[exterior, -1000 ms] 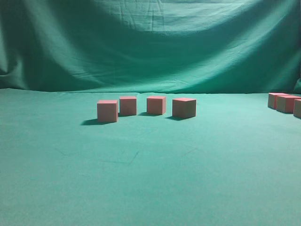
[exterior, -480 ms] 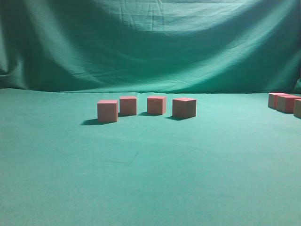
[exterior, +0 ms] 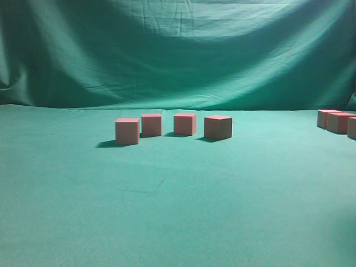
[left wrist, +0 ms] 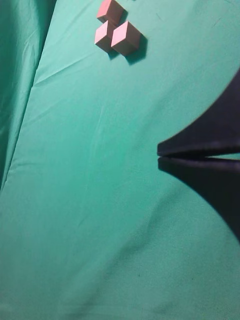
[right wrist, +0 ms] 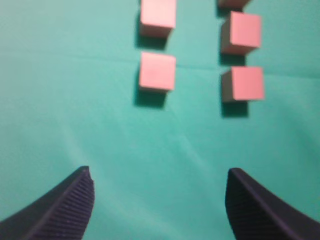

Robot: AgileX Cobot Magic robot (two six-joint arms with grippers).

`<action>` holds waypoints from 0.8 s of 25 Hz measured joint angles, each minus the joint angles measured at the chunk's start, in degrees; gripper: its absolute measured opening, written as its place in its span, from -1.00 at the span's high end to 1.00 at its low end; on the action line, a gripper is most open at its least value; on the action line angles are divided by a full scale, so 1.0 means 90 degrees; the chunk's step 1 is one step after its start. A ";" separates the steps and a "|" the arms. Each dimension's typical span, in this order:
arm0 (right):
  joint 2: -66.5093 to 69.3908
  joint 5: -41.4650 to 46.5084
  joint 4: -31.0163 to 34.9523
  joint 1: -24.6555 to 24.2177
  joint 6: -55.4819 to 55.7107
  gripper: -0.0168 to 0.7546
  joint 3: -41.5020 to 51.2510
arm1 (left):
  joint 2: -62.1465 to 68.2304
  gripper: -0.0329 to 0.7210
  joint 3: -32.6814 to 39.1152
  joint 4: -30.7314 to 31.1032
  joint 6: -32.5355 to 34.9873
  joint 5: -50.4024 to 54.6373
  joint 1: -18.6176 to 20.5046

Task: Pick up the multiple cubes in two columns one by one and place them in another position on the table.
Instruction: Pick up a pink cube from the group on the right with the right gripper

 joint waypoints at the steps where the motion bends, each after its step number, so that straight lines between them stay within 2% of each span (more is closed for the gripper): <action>1: 0.0092 -0.0066 0.0028 0.0000 0.0000 -0.41 0.0000 | 0.0000 0.91 0.0000 0.0000 0.0000 0.0000 0.0000; 8: 0.1090 -0.0185 0.0344 -0.0437 0.0000 -0.41 -0.0013 | 0.0000 0.91 0.0000 0.0000 0.0000 0.0000 0.0000; 12: 0.1557 -0.0293 0.0620 -0.0709 -0.0028 -0.41 -0.0359 | 0.0000 0.91 0.0000 0.0000 0.0000 0.0000 0.0000; 20: 0.2367 -0.0675 0.0725 -0.0719 -0.0297 -0.41 -0.1208 | 0.0000 0.91 0.0000 0.0000 0.0000 0.0000 0.0000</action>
